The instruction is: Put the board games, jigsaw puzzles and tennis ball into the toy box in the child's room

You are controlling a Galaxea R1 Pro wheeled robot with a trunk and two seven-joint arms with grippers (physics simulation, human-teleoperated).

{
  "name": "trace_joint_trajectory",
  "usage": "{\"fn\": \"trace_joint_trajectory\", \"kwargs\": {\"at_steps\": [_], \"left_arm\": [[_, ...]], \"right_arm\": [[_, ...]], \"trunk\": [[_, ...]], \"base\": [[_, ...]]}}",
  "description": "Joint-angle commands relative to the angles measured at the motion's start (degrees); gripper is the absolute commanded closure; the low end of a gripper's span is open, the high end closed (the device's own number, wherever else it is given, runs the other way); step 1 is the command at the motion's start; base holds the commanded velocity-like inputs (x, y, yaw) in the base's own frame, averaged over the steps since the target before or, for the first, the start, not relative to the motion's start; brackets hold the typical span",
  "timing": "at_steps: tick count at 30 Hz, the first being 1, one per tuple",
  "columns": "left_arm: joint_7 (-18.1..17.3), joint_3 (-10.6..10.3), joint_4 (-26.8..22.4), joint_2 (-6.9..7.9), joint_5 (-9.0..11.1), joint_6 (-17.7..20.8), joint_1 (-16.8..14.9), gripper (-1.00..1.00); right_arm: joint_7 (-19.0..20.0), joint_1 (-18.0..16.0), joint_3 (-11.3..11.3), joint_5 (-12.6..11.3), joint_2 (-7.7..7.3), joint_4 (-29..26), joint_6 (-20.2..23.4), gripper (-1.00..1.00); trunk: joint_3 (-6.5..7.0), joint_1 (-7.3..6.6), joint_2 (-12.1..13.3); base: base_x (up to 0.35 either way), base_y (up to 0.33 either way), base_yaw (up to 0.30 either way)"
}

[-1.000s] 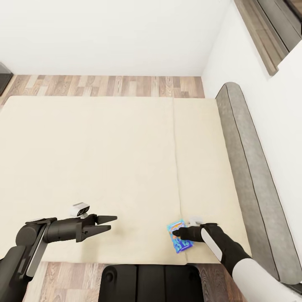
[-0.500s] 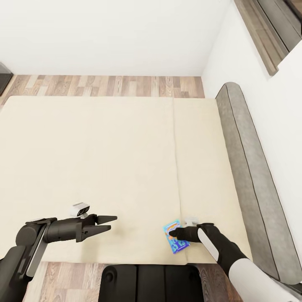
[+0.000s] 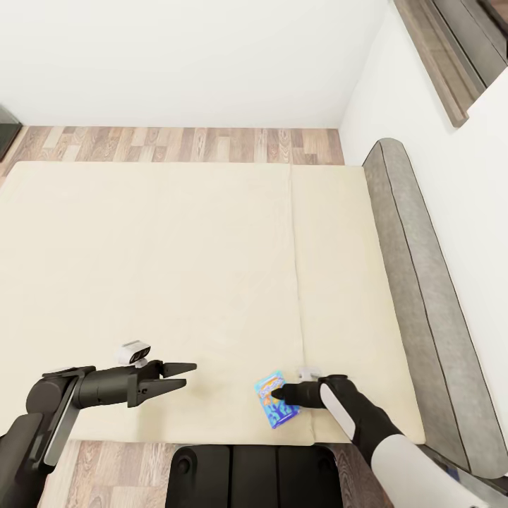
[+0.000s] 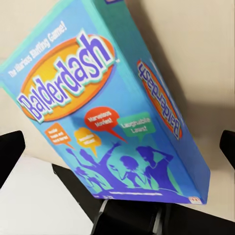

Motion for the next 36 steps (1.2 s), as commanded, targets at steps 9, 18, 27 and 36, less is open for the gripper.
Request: {"fn": "trace_joint_trajectory", "kwargs": {"at_steps": [9, 18, 27, 36], "left_arm": [[-0.2, 0.0, 0.0, 0.03, 0.0, 0.6, 0.0, -1.00], [-0.2, 0.0, 0.0, 0.03, 0.0, 0.6, 0.0, -1.00], [-0.2, 0.0, 0.0, 0.03, 0.0, 0.6, 0.0, -1.00], [-0.2, 0.0, 0.0, 0.03, -0.1, 0.6, 0.0, -1.00]], "right_arm": [[0.2, 0.0, 0.1, 0.1, 0.19, -0.1, 0.2, -1.00], [0.2, 0.0, 0.0, 0.0, 0.15, -0.2, 0.0, -1.00], [0.1, 0.0, 0.0, 0.1, 0.15, -0.3, -0.2, -1.00], [0.1, 0.2, 0.2, 0.1, 0.08, -0.6, -0.3, -1.00]], "trunk": [[-0.06, 0.03, -0.1], [-0.06, 0.03, -0.1], [-0.06, 0.03, -0.1], [-0.06, 0.03, -0.1]], "base": [[0.000, 0.000, 0.000], [0.000, 0.000, 0.000], [0.000, 0.000, 0.000], [0.000, 0.000, 0.000]]}}
